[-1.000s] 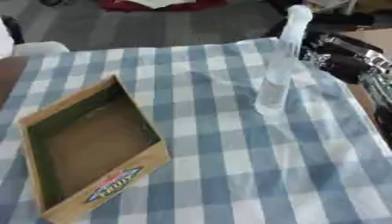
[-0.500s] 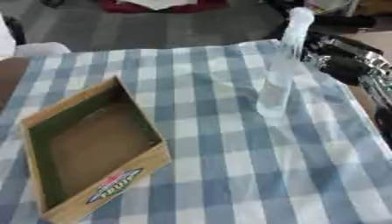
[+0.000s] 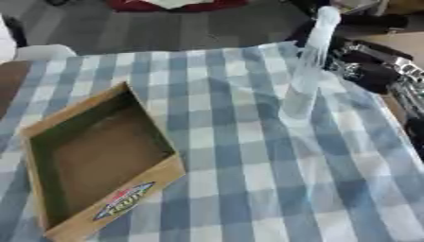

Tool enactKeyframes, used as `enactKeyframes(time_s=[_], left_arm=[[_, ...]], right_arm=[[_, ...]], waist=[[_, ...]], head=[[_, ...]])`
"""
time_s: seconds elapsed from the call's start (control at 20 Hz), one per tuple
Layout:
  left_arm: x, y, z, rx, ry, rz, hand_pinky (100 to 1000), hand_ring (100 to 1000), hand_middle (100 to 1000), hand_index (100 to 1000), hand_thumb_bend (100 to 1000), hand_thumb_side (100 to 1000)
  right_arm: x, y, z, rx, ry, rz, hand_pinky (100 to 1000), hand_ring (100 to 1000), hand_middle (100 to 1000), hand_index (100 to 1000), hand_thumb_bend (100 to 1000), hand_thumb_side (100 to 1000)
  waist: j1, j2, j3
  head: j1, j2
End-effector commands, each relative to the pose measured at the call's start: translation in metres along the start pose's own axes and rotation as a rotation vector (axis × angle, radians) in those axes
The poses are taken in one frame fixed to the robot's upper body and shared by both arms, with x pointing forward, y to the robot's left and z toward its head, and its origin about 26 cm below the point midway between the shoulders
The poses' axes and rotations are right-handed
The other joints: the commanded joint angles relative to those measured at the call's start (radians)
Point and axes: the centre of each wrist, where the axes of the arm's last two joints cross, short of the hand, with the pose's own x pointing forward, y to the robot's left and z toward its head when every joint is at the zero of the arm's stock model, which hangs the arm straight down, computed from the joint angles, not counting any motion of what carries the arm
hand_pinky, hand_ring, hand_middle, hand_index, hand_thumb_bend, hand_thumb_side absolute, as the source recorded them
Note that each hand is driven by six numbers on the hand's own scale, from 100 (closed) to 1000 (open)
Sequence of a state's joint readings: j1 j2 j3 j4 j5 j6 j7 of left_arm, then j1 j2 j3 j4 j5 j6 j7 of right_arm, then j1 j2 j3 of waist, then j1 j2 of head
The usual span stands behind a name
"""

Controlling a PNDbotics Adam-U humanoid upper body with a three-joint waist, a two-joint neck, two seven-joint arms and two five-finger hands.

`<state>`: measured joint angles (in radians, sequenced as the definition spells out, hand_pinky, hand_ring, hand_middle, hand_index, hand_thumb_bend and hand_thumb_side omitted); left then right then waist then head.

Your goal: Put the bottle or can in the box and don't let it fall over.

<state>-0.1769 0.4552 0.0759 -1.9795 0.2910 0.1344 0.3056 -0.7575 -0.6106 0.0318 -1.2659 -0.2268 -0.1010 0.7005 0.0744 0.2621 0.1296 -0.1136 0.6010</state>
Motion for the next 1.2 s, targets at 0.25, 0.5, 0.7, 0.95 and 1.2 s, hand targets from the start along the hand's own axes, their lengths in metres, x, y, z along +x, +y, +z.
enactKeyframes(time_s=[0.25, 0.5, 0.7, 0.95, 1.2], left_arm=[[0.0092, 0.0000, -0.0026, -0.015, -0.036, -0.005, 377, 594, 680, 666, 100, 587], [0.0092, -0.0002, -0.0027, -0.017, -0.037, -0.004, 377, 595, 680, 666, 100, 587], [0.0092, -0.0003, -0.0027, -0.019, -0.037, -0.004, 376, 595, 681, 666, 100, 587], [0.0094, -0.0004, -0.0029, -0.021, -0.038, -0.003, 376, 596, 681, 666, 100, 586], [0.0095, -0.0001, -0.0029, -0.022, -0.040, -0.004, 377, 597, 683, 666, 100, 585]], right_arm=[[0.0155, -0.0101, -0.0037, -0.007, -0.030, 0.035, 1000, 1000, 1000, 1000, 100, 523], [0.0143, -0.0115, -0.0044, -0.025, -0.017, 0.029, 1000, 1000, 1000, 1000, 100, 527], [0.0147, -0.0118, -0.0062, -0.035, -0.014, 0.027, 1000, 1000, 1000, 1000, 100, 525], [0.0150, -0.0112, -0.0080, -0.019, -0.010, 0.033, 1000, 1000, 1000, 1000, 100, 524], [0.0133, -0.0100, -0.0078, 0.028, -0.007, 0.046, 1000, 1000, 1000, 1000, 100, 527]], waist=[[-0.001, -0.011, 0.003], [-0.001, -0.009, 0.003], [0.000, -0.008, 0.003], [0.000, -0.008, 0.003], [-0.001, -0.009, 0.006]], head=[[-0.004, -0.018], [-0.007, -0.020], [-0.008, -0.018], [-0.007, -0.008], [0.006, 0.017]])
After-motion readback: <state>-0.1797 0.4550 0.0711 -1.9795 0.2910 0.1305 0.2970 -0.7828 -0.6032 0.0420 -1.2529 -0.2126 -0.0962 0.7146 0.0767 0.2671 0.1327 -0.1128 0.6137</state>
